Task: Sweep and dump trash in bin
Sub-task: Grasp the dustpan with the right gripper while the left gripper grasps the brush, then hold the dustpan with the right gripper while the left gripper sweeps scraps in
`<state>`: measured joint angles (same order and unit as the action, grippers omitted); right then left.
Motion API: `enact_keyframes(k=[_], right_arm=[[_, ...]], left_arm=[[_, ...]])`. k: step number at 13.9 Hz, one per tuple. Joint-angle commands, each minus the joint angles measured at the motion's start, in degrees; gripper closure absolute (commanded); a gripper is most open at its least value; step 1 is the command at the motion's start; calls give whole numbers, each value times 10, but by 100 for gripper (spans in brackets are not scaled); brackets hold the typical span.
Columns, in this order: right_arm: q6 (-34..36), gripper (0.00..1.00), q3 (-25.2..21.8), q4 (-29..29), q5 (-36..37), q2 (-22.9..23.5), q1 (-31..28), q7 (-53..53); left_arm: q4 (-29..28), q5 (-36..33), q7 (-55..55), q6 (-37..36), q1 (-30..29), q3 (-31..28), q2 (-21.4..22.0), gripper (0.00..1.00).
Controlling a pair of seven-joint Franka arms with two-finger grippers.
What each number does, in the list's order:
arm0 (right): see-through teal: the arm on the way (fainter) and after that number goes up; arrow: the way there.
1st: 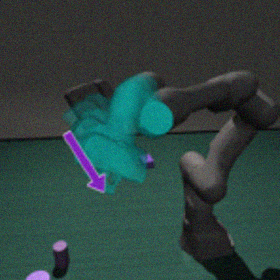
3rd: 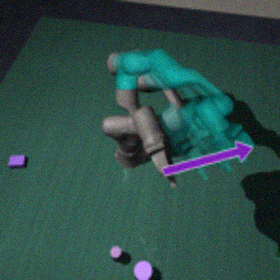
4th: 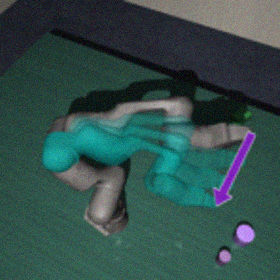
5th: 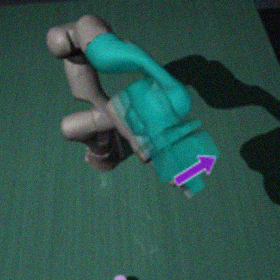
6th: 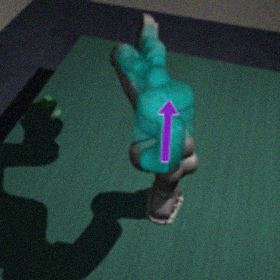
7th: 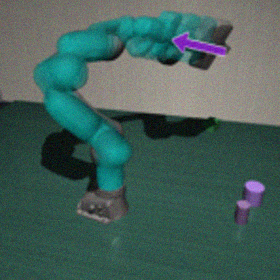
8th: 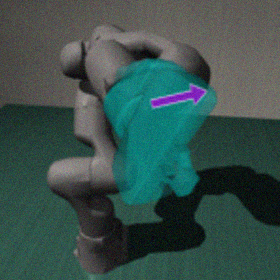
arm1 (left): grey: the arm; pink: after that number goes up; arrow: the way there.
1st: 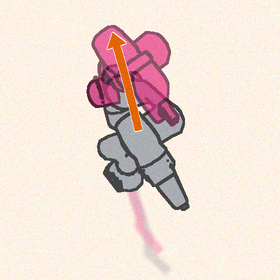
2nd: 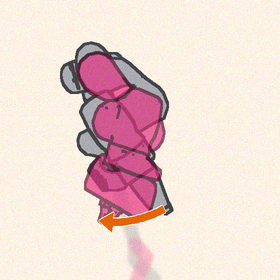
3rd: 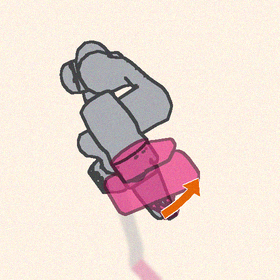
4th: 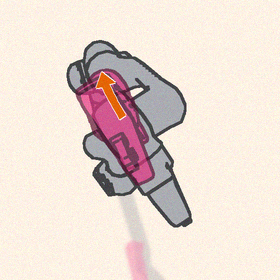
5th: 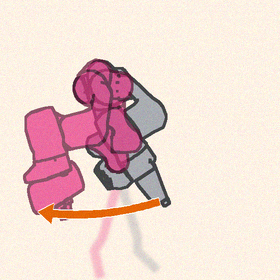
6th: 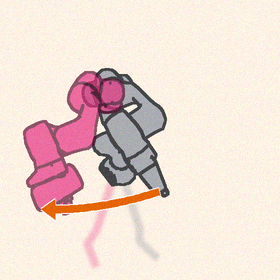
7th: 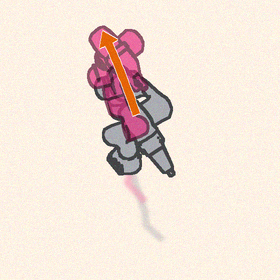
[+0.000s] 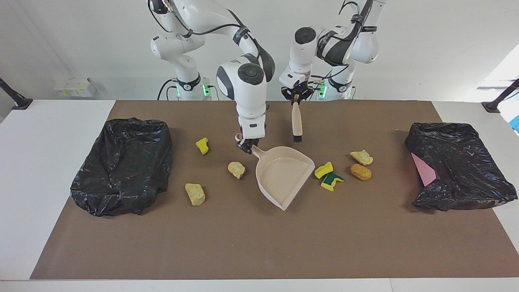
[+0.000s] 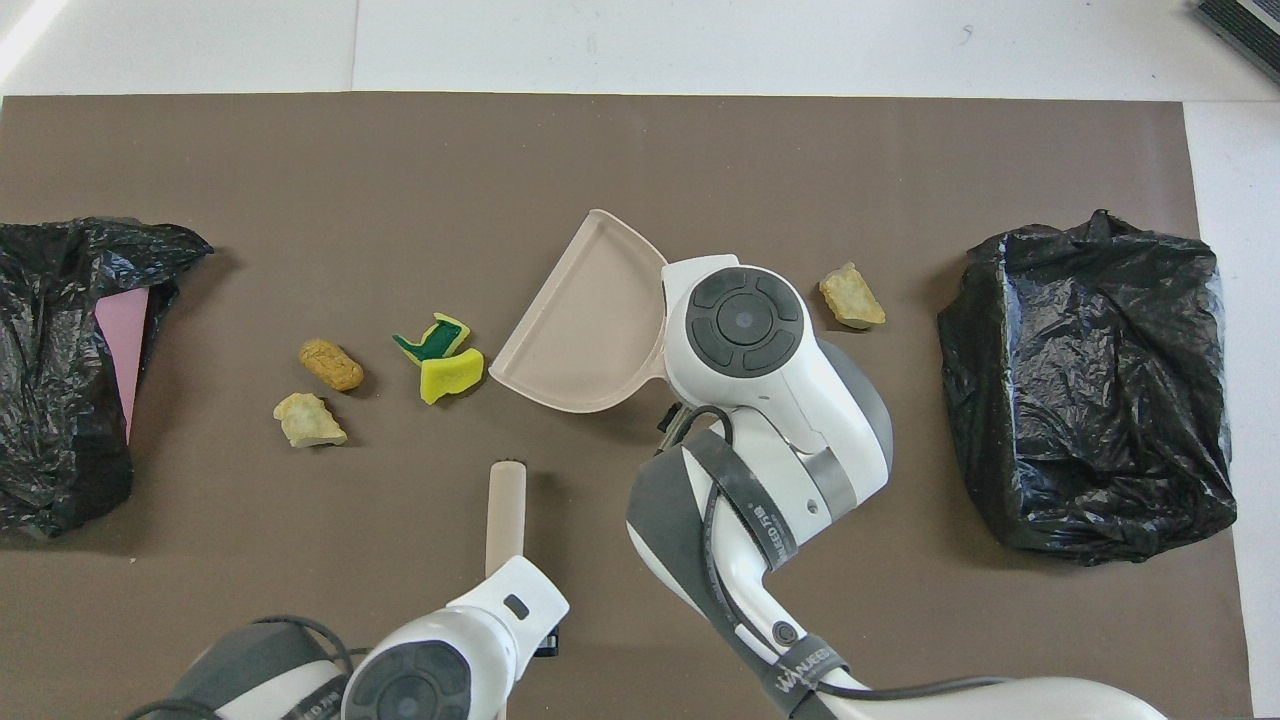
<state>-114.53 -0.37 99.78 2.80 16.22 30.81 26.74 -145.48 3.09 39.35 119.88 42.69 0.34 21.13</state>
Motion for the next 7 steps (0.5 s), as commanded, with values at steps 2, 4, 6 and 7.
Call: enact_keyframes(k=[2,4,6,7], right_arm=[[36,100,5,-31,19,8,-23,152],[49,100,5,-32,39,18,-16,163],[48,100,12,-33,63,33,-13,163],[47,100,13,-34,63,35,-14,164]], left_arm=[[44,-18,-30,-22,-106,6,-10,100],[47,-36,-30,-12,-144,5,-20,100],[58,-50,-49,-7,-209,5,-37,100],[60,-50,-84,-6,-241,5,-41,100]])
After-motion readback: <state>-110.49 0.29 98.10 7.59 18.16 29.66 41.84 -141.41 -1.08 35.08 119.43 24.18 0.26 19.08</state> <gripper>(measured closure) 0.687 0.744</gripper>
